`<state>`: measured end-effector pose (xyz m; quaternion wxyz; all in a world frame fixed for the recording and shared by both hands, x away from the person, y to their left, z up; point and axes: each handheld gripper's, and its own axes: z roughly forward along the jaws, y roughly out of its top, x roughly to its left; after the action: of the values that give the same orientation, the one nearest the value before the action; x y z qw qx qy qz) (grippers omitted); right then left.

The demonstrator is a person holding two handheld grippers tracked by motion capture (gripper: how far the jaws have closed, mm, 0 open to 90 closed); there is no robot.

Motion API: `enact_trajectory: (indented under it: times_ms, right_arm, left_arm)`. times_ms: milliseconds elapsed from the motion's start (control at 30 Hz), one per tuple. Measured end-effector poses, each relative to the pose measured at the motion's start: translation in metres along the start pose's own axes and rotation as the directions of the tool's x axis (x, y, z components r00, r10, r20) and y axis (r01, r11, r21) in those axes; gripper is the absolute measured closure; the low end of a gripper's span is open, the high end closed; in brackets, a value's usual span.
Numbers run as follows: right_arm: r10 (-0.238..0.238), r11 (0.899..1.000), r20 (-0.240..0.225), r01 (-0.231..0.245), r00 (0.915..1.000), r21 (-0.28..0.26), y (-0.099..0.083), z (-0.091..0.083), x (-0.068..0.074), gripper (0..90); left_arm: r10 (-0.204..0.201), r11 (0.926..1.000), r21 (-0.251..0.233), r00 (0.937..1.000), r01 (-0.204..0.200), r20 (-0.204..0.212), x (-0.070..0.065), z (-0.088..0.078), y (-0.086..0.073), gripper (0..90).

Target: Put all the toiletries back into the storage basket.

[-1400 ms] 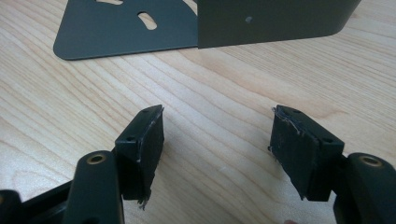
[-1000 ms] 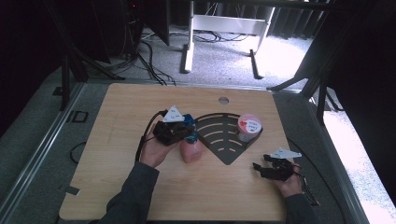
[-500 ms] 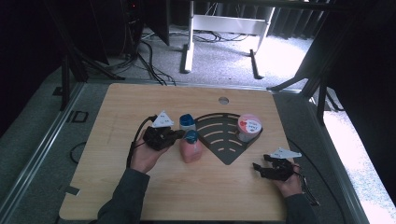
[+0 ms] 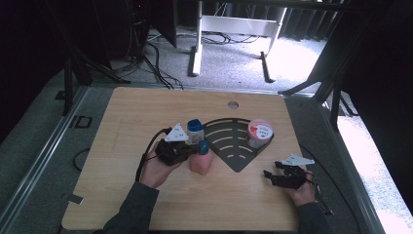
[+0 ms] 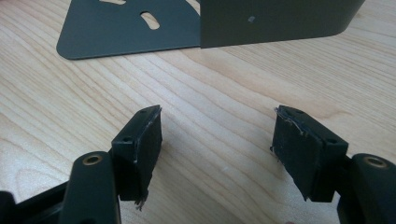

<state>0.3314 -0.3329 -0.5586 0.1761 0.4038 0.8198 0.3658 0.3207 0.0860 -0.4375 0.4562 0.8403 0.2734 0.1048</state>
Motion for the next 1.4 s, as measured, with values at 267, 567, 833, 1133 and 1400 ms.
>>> enact_trajectory:
  times_ms: [267,567,833,1133,1400]
  right_arm:
    - [0.0,1.0,-0.001,0.0,1.0,0.0,0.0,0.0,0.0,32.6]
    - [0.0,1.0,-0.003,0.0,1.0,0.002,0.0,0.0,0.0,32.4]
    - [0.001,1.0,-0.004,-0.001,1.0,0.0,0.0,0.0,0.0,32.4]
    - [0.0,1.0,-0.006,0.0,1.0,0.001,0.0,0.0,0.0,32.2]
    - [-0.001,1.0,-0.008,0.001,1.0,-0.001,0.0,0.0,0.0,32.1]
  left_arm:
    - [0.042,0.9991,0.009,0.9962,-0.042,0.077,-0.018,0.016,0.007,88.8]
    - [0.046,0.999,-0.005,0.9971,-0.045,0.061,-0.022,0.017,0.008,73.1]
    - [0.037,0.9992,-0.016,0.9977,-0.038,-0.057,-0.02,0.013,0.006,49.2]
    - [0.004,1.0,0.008,0.9961,-0.004,-0.089,-0.018,0.031,0.006,33.7]
    - [0.014,0.9992,0.039,0.9974,-0.011,-0.071,-0.015,0.051,0.004,32.0]
